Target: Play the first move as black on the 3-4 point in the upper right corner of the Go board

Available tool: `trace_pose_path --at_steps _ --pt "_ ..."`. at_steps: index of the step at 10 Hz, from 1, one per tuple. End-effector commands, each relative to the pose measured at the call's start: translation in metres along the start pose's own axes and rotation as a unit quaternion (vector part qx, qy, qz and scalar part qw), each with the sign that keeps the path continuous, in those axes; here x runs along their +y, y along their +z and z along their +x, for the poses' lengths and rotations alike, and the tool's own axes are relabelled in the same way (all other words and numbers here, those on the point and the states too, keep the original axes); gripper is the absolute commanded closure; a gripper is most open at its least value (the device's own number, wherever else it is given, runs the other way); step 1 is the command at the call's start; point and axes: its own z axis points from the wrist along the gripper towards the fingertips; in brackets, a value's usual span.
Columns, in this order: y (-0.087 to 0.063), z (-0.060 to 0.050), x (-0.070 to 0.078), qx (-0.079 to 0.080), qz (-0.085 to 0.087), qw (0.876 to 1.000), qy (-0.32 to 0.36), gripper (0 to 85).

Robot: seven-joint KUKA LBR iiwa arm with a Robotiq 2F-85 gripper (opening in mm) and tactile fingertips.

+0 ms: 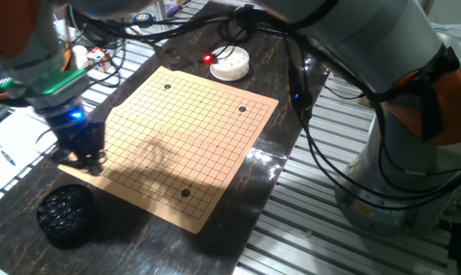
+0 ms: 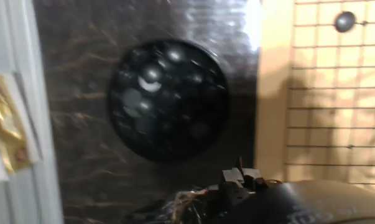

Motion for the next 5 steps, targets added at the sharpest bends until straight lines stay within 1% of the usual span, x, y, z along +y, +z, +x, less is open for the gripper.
trace_pose_path --at_steps 1,2,3,4,5 --pt "0.0 0.003 -0.016 0.0 0.004 1.0 -0.008 84.3" --pt "0.0 0.005 -0.028 0.001 0.011 1.0 -0.02 84.3" --pt "0.0 0.006 -0.038 0.008 0.002 1.0 -0.03 84.3" --pt "-0.001 0.007 -0.039 0.015 -0.011 0.999 -0.03 84.3" --pt "-0.001 0.007 -0.037 0.019 -0.015 0.999 -0.025 84.3"
